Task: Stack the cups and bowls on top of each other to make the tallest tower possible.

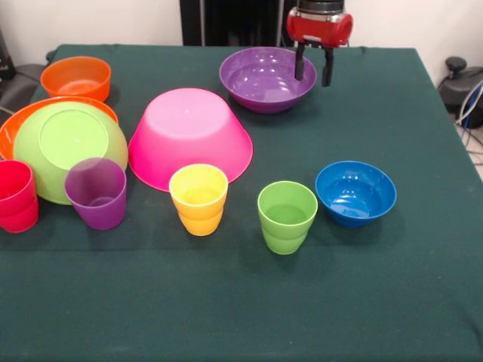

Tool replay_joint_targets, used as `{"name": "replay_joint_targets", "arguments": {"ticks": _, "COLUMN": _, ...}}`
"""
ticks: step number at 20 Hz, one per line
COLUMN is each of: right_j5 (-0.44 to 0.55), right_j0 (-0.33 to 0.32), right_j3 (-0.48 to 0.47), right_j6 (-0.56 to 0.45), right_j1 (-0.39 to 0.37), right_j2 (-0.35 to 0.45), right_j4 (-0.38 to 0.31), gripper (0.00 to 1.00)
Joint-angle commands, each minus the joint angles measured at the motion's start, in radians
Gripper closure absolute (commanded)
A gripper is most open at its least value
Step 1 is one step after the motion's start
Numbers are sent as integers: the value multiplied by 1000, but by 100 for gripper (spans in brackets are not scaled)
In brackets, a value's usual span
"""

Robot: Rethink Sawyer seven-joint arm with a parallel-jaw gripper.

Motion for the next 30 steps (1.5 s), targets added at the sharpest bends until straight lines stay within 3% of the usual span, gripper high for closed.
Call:
{"name": "replay_joint_targets", "arguments": {"ticks": 1, "right_j5": -68, "right_j0": 31, "right_j3": -81, "right_j6": 51, "right_j1": 121, "right_j2": 15, "right_j4": 78, "gripper": 0}}
{"name": "replay_joint_targets", "arguments": {"ticks": 11, "right_j5": -93, "right_j0": 71, "right_j3": -100, "right_j6": 22, "right_j1": 147, "right_j2": -33, "right_j4": 103, "gripper": 0}}
{"name": "replay_joint_targets", "arguments": {"ticks": 12, "right_j5": -90, "right_j0": 69, "right_j3": -100, "right_j6": 20, "right_j1": 146, "right_j2": -31, "right_j4": 102, "gripper": 100}}
{"name": "replay_joint_targets", "arguments": {"ticks": 23, "right_j5": -52, "right_j0": 10, "right_j3": -79, "right_j6": 11, "right_j1": 101, "right_j2": 9, "right_j4": 64, "gripper": 100}}
{"name": "replay_joint_targets", "arguments": {"ticks": 27, "right_j5": 15, "right_j0": -30, "right_j3": -39, "right_j6": -11, "right_j1": 16, "right_j2": 27, "right_j4": 30, "gripper": 100}}
{"name": "replay_joint_targets", "arguments": {"ticks": 30, "right_j5": 114, "right_j0": -94, "right_j3": 13, "right_j6": -46, "right_j1": -97, "right_j2": 72, "right_j4": -4, "gripper": 100}}
